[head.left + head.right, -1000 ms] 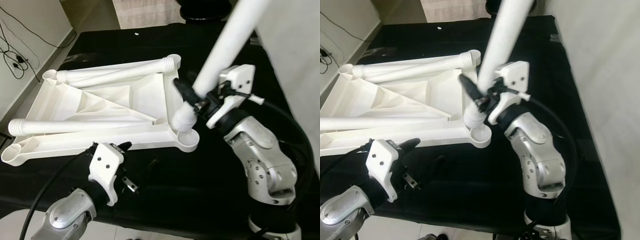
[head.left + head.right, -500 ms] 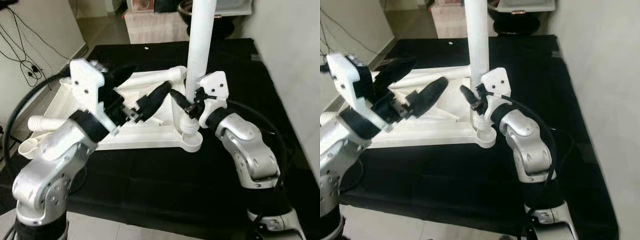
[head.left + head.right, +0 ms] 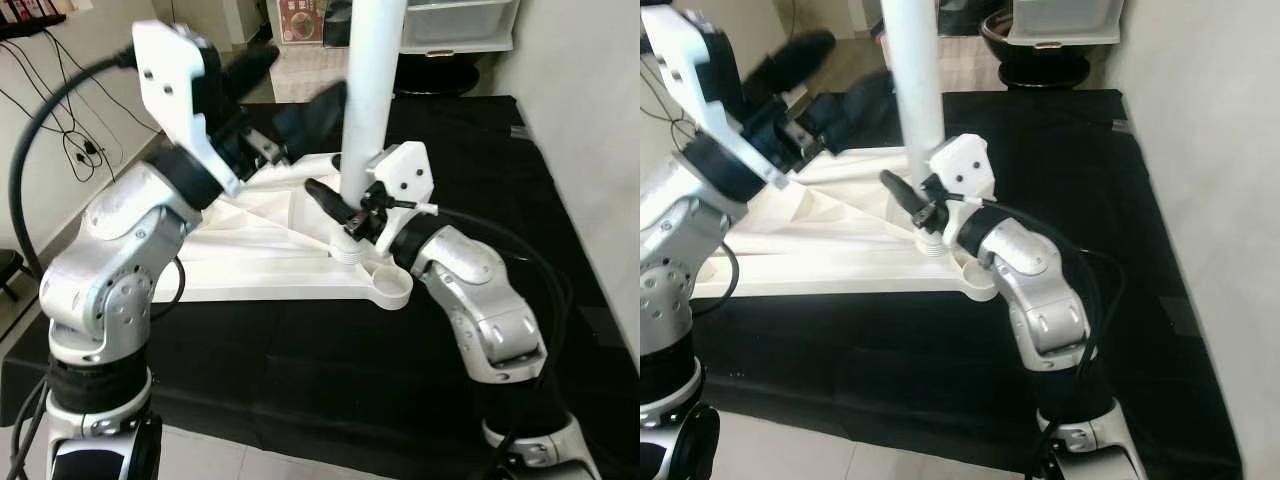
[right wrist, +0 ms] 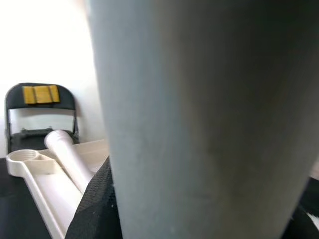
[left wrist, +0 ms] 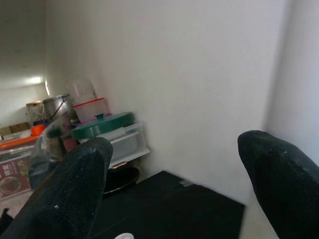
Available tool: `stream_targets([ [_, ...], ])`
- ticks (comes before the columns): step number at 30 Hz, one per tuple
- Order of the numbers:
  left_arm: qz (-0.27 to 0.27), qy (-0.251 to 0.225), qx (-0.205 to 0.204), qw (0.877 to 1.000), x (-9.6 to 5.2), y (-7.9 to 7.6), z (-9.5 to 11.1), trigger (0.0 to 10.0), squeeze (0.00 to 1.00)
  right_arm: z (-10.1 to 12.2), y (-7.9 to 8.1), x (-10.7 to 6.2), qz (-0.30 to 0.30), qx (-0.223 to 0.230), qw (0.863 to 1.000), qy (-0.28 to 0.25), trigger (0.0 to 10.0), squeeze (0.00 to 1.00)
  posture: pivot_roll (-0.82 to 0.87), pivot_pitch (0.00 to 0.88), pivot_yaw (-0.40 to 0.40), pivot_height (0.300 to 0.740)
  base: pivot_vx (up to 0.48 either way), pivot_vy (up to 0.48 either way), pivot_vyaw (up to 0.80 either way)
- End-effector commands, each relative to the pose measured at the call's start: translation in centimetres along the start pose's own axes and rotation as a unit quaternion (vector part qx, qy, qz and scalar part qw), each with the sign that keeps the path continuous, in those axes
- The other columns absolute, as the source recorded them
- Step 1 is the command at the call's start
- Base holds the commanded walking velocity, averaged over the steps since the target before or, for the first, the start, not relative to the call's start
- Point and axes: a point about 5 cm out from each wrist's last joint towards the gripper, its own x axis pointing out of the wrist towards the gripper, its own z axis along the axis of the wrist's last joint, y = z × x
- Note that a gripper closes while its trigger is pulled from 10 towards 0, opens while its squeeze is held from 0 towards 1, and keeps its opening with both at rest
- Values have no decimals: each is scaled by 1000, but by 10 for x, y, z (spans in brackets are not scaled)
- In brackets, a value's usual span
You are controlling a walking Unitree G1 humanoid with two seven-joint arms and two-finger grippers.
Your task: Building children table
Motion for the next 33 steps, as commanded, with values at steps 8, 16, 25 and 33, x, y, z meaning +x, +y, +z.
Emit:
stream_targets([
  [8, -58, 24, -22, 998, 18, -7, -14, 10000, 0, 4, 23, 6, 55, -8, 998, -19, 10000, 0, 26, 32, 102, 740, 0, 0, 0],
  [16, -55, 20, -7, 998, 18, -7, -12, 10000, 0, -8, -8, 8, -48, -3, 999, 11, 10000, 0, 32, 35, 97, 740, 0, 0, 0],
  [25, -44, 9, 10, 999, 6, -3, -1, 10000, 0, -13, -46, 3, -146, 26, 989, 27, 10000, 0, 46, 39, 83, 740, 0, 0, 0],
  [33, -47, 7, 19, 999, 10, -4, -1, 10000, 0, 0, -13, 12, -41, -64, 997, -2, 10000, 0, 36, 37, 86, 740, 0, 0, 0],
])
